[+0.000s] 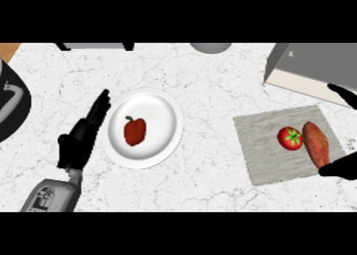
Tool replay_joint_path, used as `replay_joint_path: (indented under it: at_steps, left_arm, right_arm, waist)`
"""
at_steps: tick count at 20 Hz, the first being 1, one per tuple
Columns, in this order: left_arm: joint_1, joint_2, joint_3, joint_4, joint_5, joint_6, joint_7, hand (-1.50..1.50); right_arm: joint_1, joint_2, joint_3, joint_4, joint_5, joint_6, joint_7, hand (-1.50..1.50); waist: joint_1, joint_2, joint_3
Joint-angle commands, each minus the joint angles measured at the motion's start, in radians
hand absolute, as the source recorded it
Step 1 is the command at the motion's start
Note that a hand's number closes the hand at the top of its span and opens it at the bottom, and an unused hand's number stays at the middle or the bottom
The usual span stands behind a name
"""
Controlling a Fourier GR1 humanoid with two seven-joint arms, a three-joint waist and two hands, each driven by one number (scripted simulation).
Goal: Pick the tomato from the placemat and place it in the tiered shelf
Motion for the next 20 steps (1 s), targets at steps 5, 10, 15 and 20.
replay_joint_path:
  at_steps: [5,10,15,20]
  left_arm:
    - [0.030,-0.059,-0.004,-0.034,-0.053,-0.006,0.018,0.00]
    - [-0.032,-0.062,0.053,-0.037,-0.066,-0.029,0.084,0.00]
    - [0.027,-0.064,0.070,0.008,-0.072,-0.081,-0.038,0.00]
    - [0.011,-0.087,0.071,-0.049,-0.112,-0.062,0.036,0.00]
  right_arm:
    - [-0.048,0.156,0.041,0.014,0.142,0.011,0.062,-1.50]
    - [0.014,0.188,-0.037,0.016,0.181,0.058,-0.009,-1.50]
    - [-0.053,0.227,-0.052,0.040,0.196,0.118,0.057,-1.50]
    - [-0.058,0.271,-0.049,0.137,0.305,0.091,-0.036,-1.50]
  waist:
    - [0.007,0.001,0.000]
    - [0.000,0.000,0.000]
    - [0.002,0.001,0.000]
    - [0.004,0.001,0.000]
